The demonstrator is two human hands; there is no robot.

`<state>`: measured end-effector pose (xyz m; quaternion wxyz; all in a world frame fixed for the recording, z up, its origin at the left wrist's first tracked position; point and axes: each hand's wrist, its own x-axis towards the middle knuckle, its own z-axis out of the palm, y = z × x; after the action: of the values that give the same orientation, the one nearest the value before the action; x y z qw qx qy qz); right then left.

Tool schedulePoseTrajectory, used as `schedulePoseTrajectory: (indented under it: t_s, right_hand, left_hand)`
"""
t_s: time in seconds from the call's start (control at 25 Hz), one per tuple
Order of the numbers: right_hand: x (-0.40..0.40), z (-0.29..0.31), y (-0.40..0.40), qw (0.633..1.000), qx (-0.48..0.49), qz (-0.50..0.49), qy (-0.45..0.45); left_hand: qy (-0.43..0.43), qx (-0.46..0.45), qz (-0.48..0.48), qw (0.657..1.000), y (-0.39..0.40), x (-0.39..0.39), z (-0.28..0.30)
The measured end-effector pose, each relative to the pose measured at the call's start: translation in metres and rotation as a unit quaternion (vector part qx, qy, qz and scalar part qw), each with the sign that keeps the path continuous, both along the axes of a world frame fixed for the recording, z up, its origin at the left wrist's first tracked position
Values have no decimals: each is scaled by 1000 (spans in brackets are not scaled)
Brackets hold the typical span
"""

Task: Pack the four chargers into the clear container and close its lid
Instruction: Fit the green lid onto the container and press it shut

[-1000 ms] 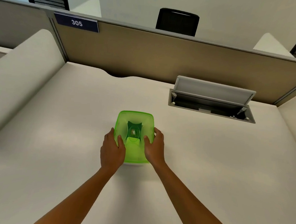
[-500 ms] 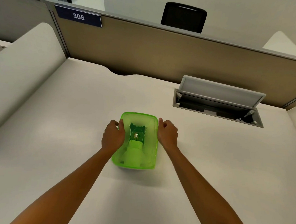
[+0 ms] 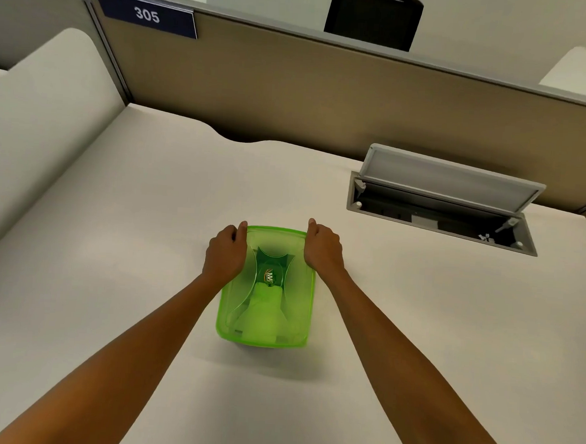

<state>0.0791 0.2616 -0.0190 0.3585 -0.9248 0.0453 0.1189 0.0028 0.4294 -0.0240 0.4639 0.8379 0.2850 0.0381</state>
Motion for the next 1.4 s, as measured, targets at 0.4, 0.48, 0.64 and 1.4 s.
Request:
schedulePoseTrajectory:
  t_s: [0.4, 0.48, 0.64, 1.4]
  right_hand:
    - [3, -1, 3, 999, -13, -27, 22]
    - [2, -1, 3, 999, -10, -31, 18]
    - [-6, 3, -3, 999, 12, -31, -29]
    - [-74, 3, -113, 986, 77, -148, -24]
  left_hand:
    - [-11, -12, 1, 1000, -1, -1, -1]
    - [-13, -13, 3, 1000, -1, -1, 0]
    - [-5, -25, 15, 1000, -2, -4, 4]
    - [-6, -370, 156, 916, -71, -106, 5]
